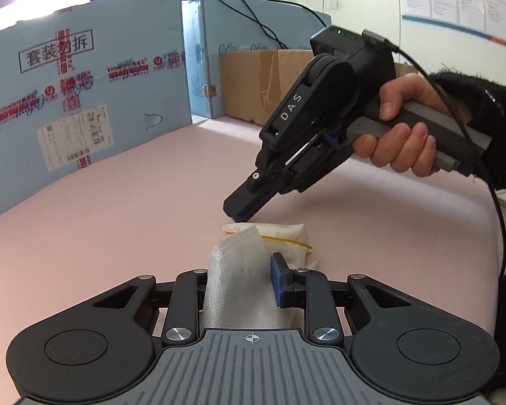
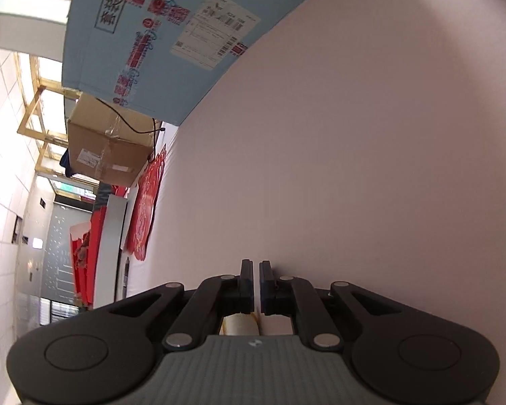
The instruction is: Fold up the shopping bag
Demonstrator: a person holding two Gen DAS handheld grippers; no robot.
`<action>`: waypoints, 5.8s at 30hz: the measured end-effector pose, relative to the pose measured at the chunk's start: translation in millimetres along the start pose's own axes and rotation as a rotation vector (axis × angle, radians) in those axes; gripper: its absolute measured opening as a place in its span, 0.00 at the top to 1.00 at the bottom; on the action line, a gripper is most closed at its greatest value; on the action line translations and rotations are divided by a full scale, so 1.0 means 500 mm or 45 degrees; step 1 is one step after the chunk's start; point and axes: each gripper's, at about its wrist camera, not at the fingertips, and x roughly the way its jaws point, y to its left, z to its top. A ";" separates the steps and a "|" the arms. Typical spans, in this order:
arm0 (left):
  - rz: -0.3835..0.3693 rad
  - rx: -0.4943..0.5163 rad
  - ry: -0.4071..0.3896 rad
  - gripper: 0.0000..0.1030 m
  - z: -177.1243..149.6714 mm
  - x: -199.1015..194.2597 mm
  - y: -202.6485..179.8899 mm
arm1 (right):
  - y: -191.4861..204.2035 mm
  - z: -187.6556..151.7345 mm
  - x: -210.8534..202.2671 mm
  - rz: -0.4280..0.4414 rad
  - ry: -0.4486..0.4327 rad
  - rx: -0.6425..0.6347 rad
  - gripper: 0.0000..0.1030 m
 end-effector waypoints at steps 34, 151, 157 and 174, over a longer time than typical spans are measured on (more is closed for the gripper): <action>0.262 0.058 0.016 0.66 0.024 -0.025 -0.015 | 0.070 -0.146 -0.041 -0.185 0.049 -0.476 0.99; 0.102 0.455 0.148 0.89 0.054 -0.030 -0.155 | 0.104 -0.287 -0.130 -0.476 -0.193 -1.107 0.93; 0.269 0.394 0.125 0.89 0.043 -0.017 -0.142 | 0.075 -0.273 -0.155 -0.380 -0.201 -0.927 0.88; 0.122 0.274 0.146 0.95 0.067 -0.030 -0.137 | 0.064 -0.214 -0.107 -0.194 -0.198 -0.571 0.90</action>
